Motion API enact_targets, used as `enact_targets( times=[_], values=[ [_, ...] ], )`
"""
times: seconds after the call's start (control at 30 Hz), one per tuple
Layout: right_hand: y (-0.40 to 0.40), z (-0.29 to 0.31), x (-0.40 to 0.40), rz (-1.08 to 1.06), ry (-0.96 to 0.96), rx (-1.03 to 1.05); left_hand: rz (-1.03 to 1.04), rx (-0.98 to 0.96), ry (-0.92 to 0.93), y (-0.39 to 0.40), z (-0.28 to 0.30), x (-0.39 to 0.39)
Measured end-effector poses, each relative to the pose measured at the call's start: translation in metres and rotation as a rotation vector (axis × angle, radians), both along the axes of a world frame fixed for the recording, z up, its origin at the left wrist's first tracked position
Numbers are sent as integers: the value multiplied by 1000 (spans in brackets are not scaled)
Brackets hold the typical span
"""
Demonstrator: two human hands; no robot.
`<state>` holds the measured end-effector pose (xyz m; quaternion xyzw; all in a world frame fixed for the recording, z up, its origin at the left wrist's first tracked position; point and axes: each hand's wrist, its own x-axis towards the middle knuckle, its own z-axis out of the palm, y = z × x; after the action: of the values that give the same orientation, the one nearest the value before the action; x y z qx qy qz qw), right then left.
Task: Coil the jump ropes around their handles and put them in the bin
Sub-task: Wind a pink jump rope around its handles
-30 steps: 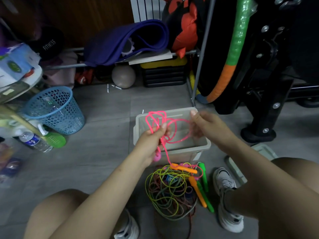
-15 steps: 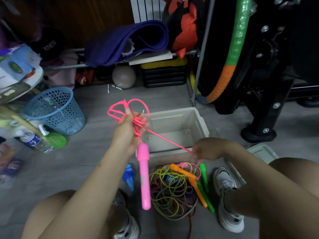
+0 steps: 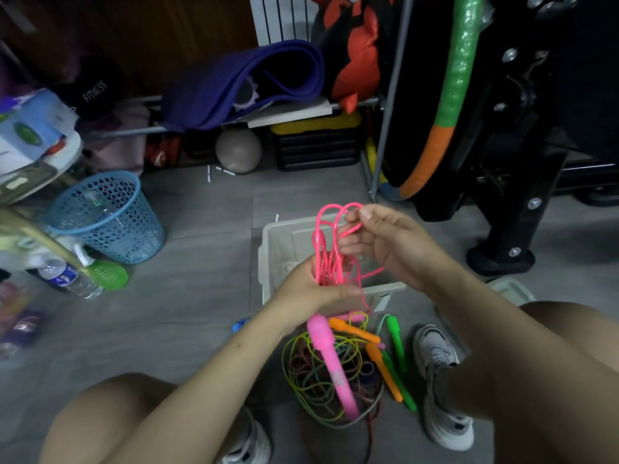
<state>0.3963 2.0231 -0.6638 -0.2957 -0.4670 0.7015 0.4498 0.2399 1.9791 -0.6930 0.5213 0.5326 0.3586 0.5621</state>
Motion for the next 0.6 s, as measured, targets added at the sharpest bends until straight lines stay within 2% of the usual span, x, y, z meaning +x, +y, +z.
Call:
enact_targets(
  times=[0.1, 0.2, 0.3, 0.37, 0.43, 0.5, 0.6],
  values=[
    [0, 2, 0, 27, 63, -32, 79, 79, 14, -2, 2, 3],
    [-1, 4, 3, 39, 99, -48, 34, 35, -18, -2, 4, 4],
    [-1, 6, 5, -41, 95, -70, 53, -1, 10, 0, 6, 7],
    [0, 6, 9, -177, -89, -32, 108, 18, 49, 3, 2, 6],
    [0, 3, 14, -322, -464, 78, 185, 3, -7, 7, 0, 5],
    [0, -5, 16, -374, -645, 39, 271, -65, -169, 11, -1, 1],
    [-4, -22, 11, -313, -739, -133, 349, -209, -534, 20, 3, -5]
  ],
)
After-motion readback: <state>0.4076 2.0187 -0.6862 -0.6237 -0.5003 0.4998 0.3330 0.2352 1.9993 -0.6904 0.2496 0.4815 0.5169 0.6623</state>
